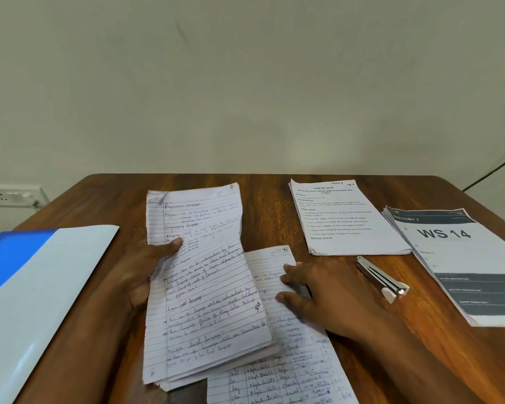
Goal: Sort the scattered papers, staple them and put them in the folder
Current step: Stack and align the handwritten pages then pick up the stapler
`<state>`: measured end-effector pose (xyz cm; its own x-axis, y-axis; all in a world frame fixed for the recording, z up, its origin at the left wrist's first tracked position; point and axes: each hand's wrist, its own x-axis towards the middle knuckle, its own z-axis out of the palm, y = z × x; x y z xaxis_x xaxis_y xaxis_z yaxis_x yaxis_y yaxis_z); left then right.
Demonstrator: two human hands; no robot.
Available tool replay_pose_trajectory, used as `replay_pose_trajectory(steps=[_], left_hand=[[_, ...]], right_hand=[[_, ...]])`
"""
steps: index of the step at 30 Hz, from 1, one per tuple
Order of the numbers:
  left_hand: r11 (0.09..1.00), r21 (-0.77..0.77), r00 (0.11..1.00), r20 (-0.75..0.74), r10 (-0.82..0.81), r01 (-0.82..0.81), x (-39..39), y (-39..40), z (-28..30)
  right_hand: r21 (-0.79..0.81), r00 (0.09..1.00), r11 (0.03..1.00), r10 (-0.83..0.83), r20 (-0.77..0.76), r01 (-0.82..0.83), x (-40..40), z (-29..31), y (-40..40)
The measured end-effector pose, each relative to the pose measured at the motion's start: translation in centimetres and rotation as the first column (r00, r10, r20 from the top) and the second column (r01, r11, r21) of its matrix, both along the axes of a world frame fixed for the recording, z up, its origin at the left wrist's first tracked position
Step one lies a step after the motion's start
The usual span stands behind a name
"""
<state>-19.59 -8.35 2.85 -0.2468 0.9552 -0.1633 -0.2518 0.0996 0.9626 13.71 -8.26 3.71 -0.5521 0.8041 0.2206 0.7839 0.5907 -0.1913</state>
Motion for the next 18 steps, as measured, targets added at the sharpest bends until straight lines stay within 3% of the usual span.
replay_pose_trajectory(steps=[9,13,18], left_hand=[[1.0,0.015,1.0,-0.01,0.001,-0.001,1.1,-0.6,0.6],[0.999,0.029,1.0,-0.018,-0.018,0.019,1.6,-0.7,0.7],[0.998,0.024,0.999,0.018,-0.051,0.051,1.9,-0.6,0.4]], right_hand=[[0.01,0.995,0.997,-0.07,-0.075,0.071,-0.1,-1.2,0.4],[-0.086,0.954,0.972,-0.23,-0.19,0.217,-0.2,-1.5,0.3],[-0.194,0.916,0.941,-0.319,-0.242,0.276,-0.3,-1.2,-0.1]])
